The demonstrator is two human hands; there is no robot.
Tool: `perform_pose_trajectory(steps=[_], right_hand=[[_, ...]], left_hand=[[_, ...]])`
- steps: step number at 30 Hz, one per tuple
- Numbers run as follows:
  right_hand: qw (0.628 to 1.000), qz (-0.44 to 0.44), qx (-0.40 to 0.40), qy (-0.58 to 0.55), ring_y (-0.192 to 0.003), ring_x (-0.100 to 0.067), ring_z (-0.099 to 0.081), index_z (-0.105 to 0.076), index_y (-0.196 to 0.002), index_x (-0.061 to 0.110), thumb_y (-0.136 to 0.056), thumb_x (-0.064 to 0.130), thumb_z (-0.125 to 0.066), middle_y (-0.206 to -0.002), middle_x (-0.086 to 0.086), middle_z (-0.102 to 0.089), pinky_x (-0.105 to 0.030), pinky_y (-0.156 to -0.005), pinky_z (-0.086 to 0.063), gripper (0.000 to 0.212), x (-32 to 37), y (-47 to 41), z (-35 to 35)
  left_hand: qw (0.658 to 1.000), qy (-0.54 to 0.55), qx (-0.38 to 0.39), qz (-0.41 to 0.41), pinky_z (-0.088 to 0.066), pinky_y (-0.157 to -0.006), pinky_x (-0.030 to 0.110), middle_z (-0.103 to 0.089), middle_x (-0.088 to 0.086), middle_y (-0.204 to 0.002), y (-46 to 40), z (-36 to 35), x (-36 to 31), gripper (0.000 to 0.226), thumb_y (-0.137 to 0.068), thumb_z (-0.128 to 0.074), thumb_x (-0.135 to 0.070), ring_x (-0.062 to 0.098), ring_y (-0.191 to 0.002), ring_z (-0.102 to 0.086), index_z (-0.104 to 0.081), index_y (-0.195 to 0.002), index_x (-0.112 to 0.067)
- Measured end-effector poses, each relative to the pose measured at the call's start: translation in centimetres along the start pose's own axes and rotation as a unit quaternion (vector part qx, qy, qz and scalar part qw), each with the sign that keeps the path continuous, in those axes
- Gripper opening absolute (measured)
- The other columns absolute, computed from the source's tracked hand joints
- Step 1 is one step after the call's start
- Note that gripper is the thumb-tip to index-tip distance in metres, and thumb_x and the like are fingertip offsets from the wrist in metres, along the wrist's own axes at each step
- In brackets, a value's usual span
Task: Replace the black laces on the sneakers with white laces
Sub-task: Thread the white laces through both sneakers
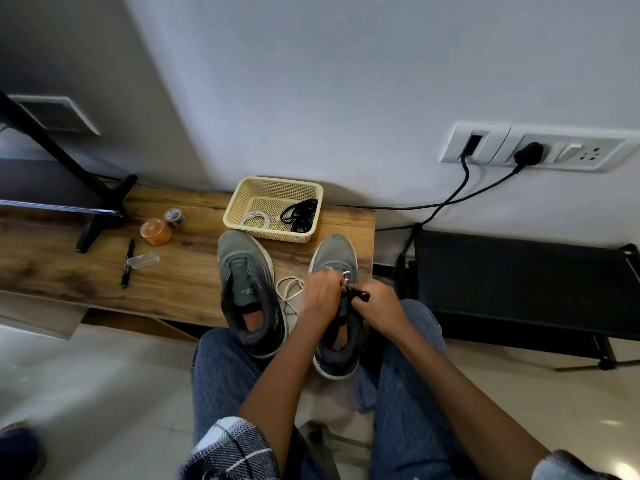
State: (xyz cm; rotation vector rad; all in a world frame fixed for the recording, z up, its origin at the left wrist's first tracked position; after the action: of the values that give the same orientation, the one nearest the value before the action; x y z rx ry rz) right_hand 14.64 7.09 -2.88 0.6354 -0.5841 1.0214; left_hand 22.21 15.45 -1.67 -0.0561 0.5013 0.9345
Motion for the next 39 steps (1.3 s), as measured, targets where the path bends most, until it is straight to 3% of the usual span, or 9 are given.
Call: perform_pose_trajectory(steps=[4, 8, 12, 16, 19, 25, 33, 36, 39], right_hand=[[1.000, -0.016, 0.014, -0.020, -0.080, -0.026, -0.061, -0.070, -0.082, 0.002, -0.082, 0.010, -0.056, -0.082, -0.013, -0.066, -0.036, -0.070, -0.045, 0.016, -0.2, -0.2, 0.1], [0.968, -0.125, -0.004, -0.219, -0.096, -0.029, -0.064, -0.073, -0.093, 0.002, -0.090, 0.020, -0.056, -0.094, -0.018, -0.070, -0.040, -0.079, -0.051, 0.025, -1.9, 0.0, 0.0], [0.959, -0.132, -0.012, -0.252, -0.095, -0.023, -0.066, -0.075, -0.088, 0.013, -0.092, 0.019, -0.058, -0.095, -0.010, -0.072, -0.042, -0.087, -0.051, 0.019, -1.7, 0.3, 0.0], [0.952, -0.150, -0.017, -0.266, -0.094, -0.027, -0.066, -0.075, -0.078, 0.023, -0.091, 0.024, -0.060, -0.091, -0.009, -0.073, -0.049, -0.086, -0.052, 0.020, -2.0, 0.6, -0.2], [0.956, -0.143, -0.021, -0.256, -0.095, -0.035, -0.064, -0.073, -0.085, 0.004, -0.090, 0.026, -0.059, -0.094, -0.021, -0.069, -0.052, -0.084, -0.051, 0.027, -2.0, 0.6, -0.2], [0.983, -0.088, -0.003, -0.162, -0.088, -0.015, -0.064, -0.074, -0.100, 0.013, -0.086, 0.020, -0.064, -0.090, -0.001, -0.070, -0.036, -0.082, -0.052, 0.018, -1.0, 0.2, 0.1], [0.958, -0.138, -0.002, -0.253, -0.084, -0.037, -0.062, -0.063, -0.094, -0.011, -0.093, 0.027, -0.055, -0.095, -0.030, -0.063, -0.032, -0.070, -0.042, 0.039, -2.5, 0.1, 0.0], [0.955, -0.147, -0.001, -0.258, -0.075, -0.023, -0.059, -0.071, -0.082, -0.003, -0.088, 0.020, -0.063, -0.077, -0.015, -0.064, -0.034, -0.064, -0.044, 0.025, -2.5, -0.3, 0.3], [0.965, -0.130, 0.002, -0.230, -0.070, -0.010, -0.061, -0.074, -0.077, 0.012, -0.082, 0.019, -0.071, -0.076, -0.003, -0.068, -0.019, -0.056, -0.048, 0.010, -1.5, -0.4, 0.7]], left_hand=[[1.000, 0.003, -0.005, 0.001, -0.042, -0.080, 0.031, -0.070, 0.008, -0.102, 0.0, -0.2, 0.5, 0.017, -0.091, -0.059, -0.018, 0.025, -0.096, -0.062, -0.073, -0.102, -0.015], [0.992, 0.091, -0.036, 0.085, -0.046, -0.077, 0.026, -0.074, -0.003, -0.093, 0.5, 0.0, 2.0, 0.010, -0.084, -0.071, -0.028, 0.016, -0.089, -0.065, -0.076, -0.092, -0.027], [0.988, 0.097, -0.044, 0.110, -0.046, -0.086, 0.035, -0.073, -0.005, -0.085, 0.7, 0.0, 2.1, 0.006, -0.083, -0.070, -0.028, 0.015, -0.084, -0.066, -0.069, -0.082, -0.034], [0.986, 0.111, -0.055, 0.110, -0.024, -0.079, 0.026, -0.069, -0.010, -0.077, 0.7, -0.1, 2.1, 0.021, -0.083, -0.070, -0.030, 0.013, -0.079, -0.061, -0.050, -0.078, -0.031], [0.988, 0.108, -0.059, 0.098, -0.014, -0.072, 0.026, -0.054, -0.012, -0.065, 0.8, 0.0, 2.1, 0.033, -0.085, -0.066, -0.030, 0.016, -0.074, -0.055, -0.039, -0.067, -0.028], [0.997, 0.047, -0.056, 0.027, -0.025, -0.084, 0.034, -0.047, -0.006, -0.058, 0.3, -0.2, 1.6, 0.043, -0.087, -0.058, -0.026, 0.025, -0.069, -0.050, -0.026, -0.059, -0.024], [0.994, 0.111, -0.016, 0.000, -0.041, -0.076, 0.033, -0.064, -0.005, -0.064, -1.2, -1.2, 3.0, 0.045, -0.073, -0.077, -0.034, 0.020, -0.075, -0.059, -0.036, -0.056, -0.030], [0.989, 0.147, -0.005, -0.006, -0.051, -0.076, 0.034, -0.069, -0.008, -0.070, -1.2, -0.7, 2.6, 0.041, -0.069, -0.083, -0.026, 0.012, -0.075, -0.065, -0.044, -0.063, -0.038], [0.988, 0.154, 0.005, -0.008, -0.051, -0.080, 0.032, -0.070, -0.009, -0.071, -1.0, -0.3, 2.2, 0.035, -0.071, -0.082, -0.020, 0.007, -0.075, -0.066, -0.049, -0.070, -0.035]])
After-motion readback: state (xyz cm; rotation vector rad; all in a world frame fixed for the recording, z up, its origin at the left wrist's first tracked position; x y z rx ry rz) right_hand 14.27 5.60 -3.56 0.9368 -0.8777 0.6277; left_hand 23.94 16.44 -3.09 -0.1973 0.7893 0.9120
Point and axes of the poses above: each hand's wrist, its own y-axis away from the middle knuckle, its own z-axis out of the back of the hand, x = y × z, the point moved 7 cm from there along -y, towards the middle knuckle
